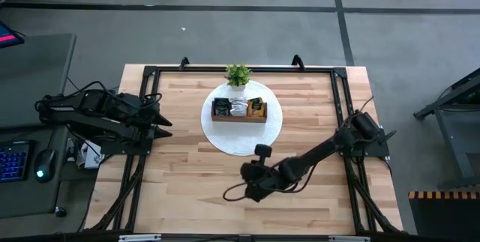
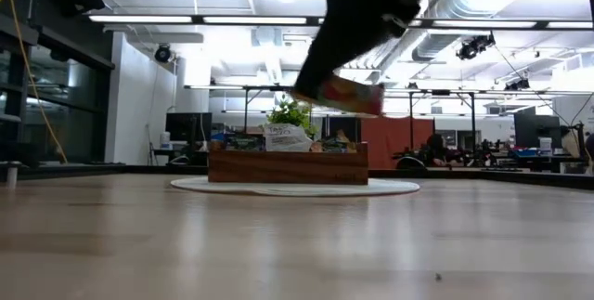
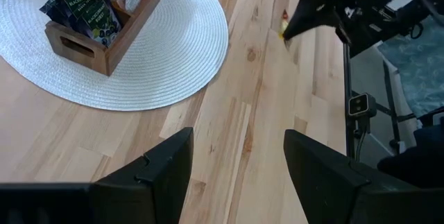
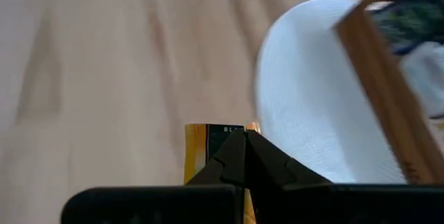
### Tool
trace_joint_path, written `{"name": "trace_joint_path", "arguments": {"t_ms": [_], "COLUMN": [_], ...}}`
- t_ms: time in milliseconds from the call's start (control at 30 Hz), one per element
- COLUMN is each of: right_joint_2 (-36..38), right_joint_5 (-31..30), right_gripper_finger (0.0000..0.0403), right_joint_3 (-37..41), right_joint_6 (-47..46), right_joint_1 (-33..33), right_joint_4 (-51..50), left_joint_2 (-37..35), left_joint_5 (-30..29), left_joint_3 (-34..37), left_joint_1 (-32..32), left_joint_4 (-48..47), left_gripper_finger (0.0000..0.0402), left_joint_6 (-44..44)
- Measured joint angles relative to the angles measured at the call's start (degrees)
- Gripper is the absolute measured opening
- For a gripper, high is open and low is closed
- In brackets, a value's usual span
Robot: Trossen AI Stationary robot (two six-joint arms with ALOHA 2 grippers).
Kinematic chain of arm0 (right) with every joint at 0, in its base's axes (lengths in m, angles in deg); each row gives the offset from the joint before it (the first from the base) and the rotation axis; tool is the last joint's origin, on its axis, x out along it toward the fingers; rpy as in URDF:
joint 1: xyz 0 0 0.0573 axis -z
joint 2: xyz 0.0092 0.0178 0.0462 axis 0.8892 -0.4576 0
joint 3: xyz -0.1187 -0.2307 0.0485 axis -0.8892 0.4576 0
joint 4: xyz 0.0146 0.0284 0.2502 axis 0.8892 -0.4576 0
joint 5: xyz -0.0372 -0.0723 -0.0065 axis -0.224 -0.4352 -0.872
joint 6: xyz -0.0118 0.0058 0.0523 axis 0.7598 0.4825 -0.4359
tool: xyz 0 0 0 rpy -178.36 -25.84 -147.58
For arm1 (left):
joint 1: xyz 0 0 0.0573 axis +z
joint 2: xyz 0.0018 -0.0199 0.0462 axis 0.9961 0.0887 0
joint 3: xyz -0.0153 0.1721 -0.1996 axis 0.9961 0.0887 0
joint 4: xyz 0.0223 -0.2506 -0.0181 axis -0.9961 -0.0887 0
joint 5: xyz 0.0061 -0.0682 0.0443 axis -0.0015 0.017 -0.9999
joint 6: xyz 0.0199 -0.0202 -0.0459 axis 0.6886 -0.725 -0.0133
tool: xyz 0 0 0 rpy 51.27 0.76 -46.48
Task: Pick & Place Tea
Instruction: Put the orange tea bag into the right section of the wooden organizer
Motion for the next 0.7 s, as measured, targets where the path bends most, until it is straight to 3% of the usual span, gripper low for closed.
{"name": "trace_joint_path", "arguments": {"t_ms": [500,700], "right_joint_2": [1.6,2.7], "right_joint_5": [-19.2,-23.5], "right_gripper_finger": [0.0,0.0], "right_joint_3": [-0.1,6.7], "right_joint_6": [-16.9,-22.6], "right_joint_1": [2.9,4.2], "right_joint_4": [3.0,10.5], "left_joint_2": [0.0,0.0], "left_joint_5": [0.0,0.0], "left_joint_3": [0.0,0.0], "left_joint_1": [0.0,0.0], "left_joint_4": [0.0,0.0], "left_gripper_finger": [0.0223,0.0223], "left_joint_6": [0.0,0.0]}}
